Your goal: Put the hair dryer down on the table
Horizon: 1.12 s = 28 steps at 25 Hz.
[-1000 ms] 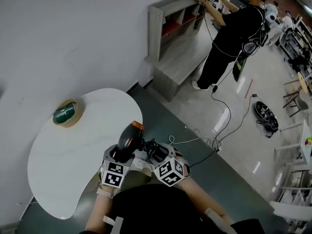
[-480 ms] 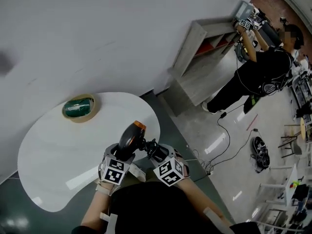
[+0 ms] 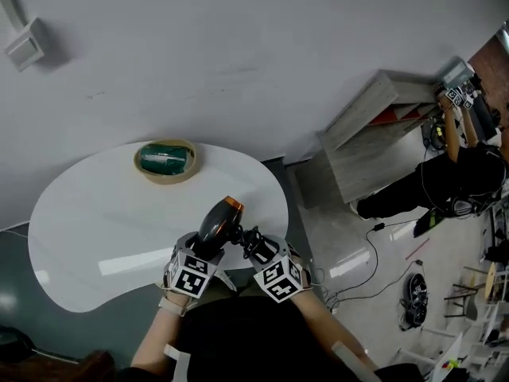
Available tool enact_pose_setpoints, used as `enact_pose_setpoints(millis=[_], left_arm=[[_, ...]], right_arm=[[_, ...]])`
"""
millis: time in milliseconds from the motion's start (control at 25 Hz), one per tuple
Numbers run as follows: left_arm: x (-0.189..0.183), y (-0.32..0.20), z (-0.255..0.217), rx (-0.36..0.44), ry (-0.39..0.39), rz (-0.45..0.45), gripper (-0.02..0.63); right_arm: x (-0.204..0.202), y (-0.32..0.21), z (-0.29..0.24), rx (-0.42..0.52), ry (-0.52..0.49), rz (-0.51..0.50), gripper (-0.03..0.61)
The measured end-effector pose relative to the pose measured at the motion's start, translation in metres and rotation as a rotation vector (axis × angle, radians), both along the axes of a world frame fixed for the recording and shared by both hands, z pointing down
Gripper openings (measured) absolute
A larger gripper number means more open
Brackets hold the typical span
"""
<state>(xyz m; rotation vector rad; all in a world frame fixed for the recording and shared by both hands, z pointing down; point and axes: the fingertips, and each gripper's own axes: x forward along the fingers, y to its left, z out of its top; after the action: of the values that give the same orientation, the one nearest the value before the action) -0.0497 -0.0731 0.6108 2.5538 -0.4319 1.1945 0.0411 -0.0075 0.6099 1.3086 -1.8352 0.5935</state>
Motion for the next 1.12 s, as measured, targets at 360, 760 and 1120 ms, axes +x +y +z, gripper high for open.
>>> enact_pose_setpoints(millis=[360, 760, 1120], left_arm=[[0.001, -0.03, 0.019, -0.048, -0.039, -0.215, 0.337], [0.028, -0.057, 0.042, -0.102, -0.071, -0.396, 0.337], [0.061, -0.082, 0.063, -0.139, -0.109, -0.495, 0.337]], right_arm=[[0.013, -0.05, 0.02, -0.06, -0.045, -0.214, 0.235], [0.046, -0.096, 0.044, -0.102, -0.07, -0.382, 0.235], [0.082, -0.13, 0.07, -0.117, -0.074, -0.452, 0.236]])
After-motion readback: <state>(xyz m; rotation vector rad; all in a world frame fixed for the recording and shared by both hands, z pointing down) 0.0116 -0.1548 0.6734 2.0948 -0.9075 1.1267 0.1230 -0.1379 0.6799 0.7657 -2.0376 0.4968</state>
